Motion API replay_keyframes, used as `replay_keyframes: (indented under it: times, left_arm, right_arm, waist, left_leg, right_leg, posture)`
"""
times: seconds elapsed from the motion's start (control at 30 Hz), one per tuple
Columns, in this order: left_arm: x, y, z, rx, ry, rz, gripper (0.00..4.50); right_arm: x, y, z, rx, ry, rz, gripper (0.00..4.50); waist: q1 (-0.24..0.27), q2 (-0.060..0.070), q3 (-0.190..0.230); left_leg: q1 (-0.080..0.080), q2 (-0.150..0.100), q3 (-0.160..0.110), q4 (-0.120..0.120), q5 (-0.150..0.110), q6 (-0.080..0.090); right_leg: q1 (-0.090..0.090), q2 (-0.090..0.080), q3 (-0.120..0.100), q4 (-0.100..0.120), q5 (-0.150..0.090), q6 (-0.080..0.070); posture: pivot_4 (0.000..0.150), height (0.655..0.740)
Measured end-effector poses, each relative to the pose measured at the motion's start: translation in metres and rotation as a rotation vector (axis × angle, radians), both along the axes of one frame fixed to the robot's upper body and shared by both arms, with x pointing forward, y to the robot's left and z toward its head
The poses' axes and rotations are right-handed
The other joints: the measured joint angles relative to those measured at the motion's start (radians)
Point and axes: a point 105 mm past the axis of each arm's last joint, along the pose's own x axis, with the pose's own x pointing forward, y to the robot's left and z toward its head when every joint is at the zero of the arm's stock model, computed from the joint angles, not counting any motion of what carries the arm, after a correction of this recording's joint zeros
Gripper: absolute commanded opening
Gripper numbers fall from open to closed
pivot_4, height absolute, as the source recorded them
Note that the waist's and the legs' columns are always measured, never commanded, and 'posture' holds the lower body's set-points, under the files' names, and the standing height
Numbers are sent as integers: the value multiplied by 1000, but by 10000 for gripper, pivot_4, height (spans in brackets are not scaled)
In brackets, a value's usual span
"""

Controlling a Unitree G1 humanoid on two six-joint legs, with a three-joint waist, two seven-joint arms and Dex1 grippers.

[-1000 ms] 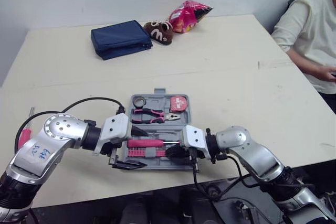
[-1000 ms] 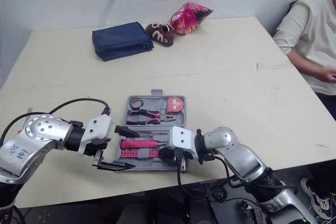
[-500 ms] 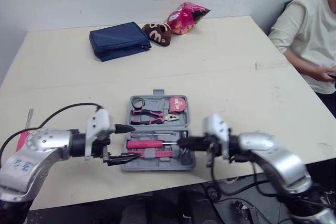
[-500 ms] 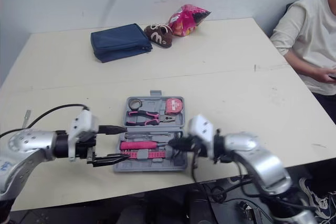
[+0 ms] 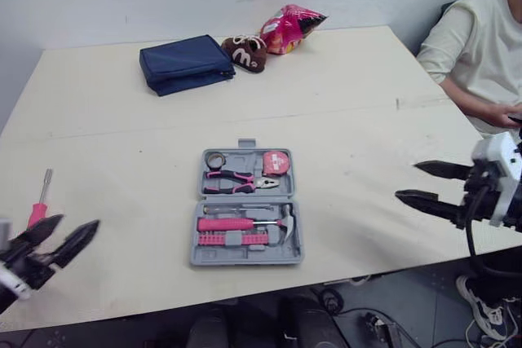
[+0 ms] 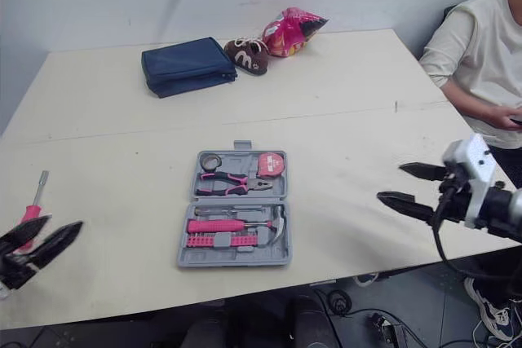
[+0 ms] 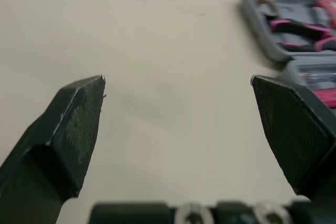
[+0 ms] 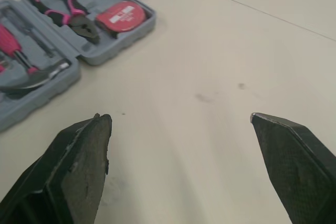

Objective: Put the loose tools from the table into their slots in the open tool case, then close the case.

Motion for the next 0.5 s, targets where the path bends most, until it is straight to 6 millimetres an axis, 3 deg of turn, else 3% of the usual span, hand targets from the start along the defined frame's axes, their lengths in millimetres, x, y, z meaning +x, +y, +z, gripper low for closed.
replay_keyframes:
  times: [0.1, 0.17, 0.2, 0.3, 0.37, 0.5]
  left_arm:
    - [-27, 33, -4, 3, 7, 168, 45000]
    - [-37, 44, -6, 23, 13, 220, 45000]
    - [-41, 48, -9, 30, 14, 244, 45000]
    - [-45, 55, -8, 63, 2, 273, 45000]
    - [-46, 57, -7, 82, -7, 286, 45000]
    - [-49, 58, -11, 79, -1, 303, 45000]
  right_arm:
    - [2, -9, -3, 0, 0, -29, 44374]
    - [4, -8, -1, -8, -26, -2, 44374]
    - [4, -7, 0, -20, -43, 26, 44374]
    - [5, -4, -3, -34, -56, 82, 44374]
    - [6, -4, -2, -33, -64, 97, 44374]
    - [11, 1, 4, -9, -79, 128, 44374]
  waist:
    - [2, 0, 0]
    - [5, 0, 0]
    - [7, 1, 3]
    - [-8, 20, 12]
    - [-8, 25, 14]
    - [7, 32, 23]
  left_leg:
    - [0, 0, 0, 0, -1, 1]
    - [0, 0, 0, 0, -2, 2]
    - [-6, -3, -7, -1, -2, 3]
    - [-7, -19, -66, -6, 6, 9]
    - [-16, -34, -93, -6, 12, 12]
    - [-20, -81, -146, -26, 40, 20]
  right_leg:
    - [0, 0, 0, -1, 0, 0]
    - [0, -1, 0, -1, 0, 0]
    - [9, -5, -7, -5, 0, 0]
    - [50, -27, -69, -30, 0, 5]
    - [57, -40, -93, -31, -4, 11]
    - [72, -85, -144, -28, -16, 31]
  posture:
    - [1500, 7400]
    - [1500, 7400]
    - [1500, 7400]
    - [1500, 7400]
    - [1500, 7400]
    - [1500, 7400]
